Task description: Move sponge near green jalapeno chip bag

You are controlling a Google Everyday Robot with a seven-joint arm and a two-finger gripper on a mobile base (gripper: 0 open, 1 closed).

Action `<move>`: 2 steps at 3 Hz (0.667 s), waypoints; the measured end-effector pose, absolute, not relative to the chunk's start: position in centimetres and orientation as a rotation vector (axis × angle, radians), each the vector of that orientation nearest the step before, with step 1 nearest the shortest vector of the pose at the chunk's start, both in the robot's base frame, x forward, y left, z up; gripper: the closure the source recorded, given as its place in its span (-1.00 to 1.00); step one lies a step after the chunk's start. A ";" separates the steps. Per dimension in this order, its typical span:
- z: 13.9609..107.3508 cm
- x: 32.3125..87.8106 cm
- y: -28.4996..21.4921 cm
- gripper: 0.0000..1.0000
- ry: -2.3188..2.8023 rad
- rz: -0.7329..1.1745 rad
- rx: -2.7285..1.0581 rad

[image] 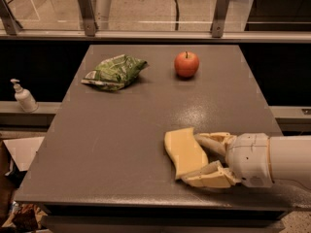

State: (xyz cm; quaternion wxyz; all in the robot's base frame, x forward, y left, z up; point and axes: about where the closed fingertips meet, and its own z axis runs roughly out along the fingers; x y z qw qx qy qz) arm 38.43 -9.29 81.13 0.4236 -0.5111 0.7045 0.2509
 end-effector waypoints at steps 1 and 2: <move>81.2 38.8 -9.6 0.27 1.768 0.634 -1.264; 81.9 39.5 -9.9 0.74 1.772 0.646 -1.233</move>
Offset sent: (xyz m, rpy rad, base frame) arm 0.0216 -0.0126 0.0143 0.0602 0.0276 -0.0547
